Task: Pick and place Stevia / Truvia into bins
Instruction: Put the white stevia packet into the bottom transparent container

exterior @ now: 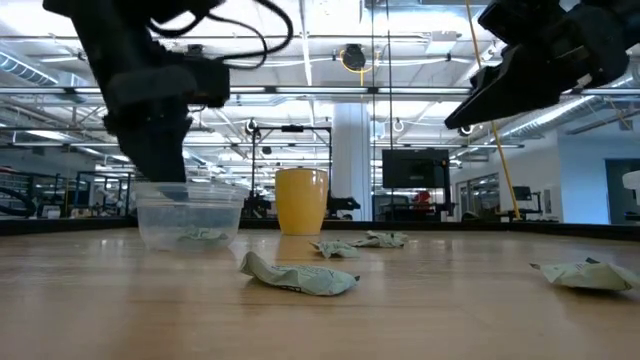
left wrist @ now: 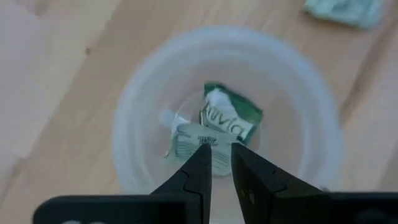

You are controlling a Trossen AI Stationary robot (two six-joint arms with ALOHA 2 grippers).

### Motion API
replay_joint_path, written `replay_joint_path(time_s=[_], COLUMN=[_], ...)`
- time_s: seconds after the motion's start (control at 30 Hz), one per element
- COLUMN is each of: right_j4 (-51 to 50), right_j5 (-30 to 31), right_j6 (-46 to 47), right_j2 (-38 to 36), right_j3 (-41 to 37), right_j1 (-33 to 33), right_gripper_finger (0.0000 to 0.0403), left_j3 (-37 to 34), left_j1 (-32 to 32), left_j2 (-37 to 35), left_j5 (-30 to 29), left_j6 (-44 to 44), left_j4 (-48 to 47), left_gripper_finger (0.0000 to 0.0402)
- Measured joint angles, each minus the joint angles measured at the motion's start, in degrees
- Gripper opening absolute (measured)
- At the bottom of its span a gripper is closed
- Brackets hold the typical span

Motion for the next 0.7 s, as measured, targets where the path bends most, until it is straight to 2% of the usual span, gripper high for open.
replay_joint_path(time_s=[0.17, 0.33, 0.53, 0.7], right_j4=[6.78, 6.98, 10.23, 17.91], right_j5=[0.26, -0.26, -7.93, -12.36], right_j6=[-3.74, -2.89, 2.88, 0.86], right_j2=[6.77, 12.13, 16.32, 21.06], right_j3=[0.07, 0.04, 0.04, 0.04], right_j1=[-3.64, -10.6, -19.72, -23.88], right_gripper_finger=[0.0151, 0.0168, 0.0166, 0.0165], left_j3=[0.02, 0.02, 0.07, 0.11], left_j1=[0.0, -0.11, -0.15, -0.14], left_j2=[-6.17, -12.03, -14.23, -13.7], left_j5=[-3.73, -8.2, -11.4, -11.68], left_j6=[1.15, 2.45, 5.95, 7.66], left_j4=[0.28, 2.4, 6.75, 8.29], left_gripper_finger=[0.0056, 0.0056, 0.0056, 0.0056])
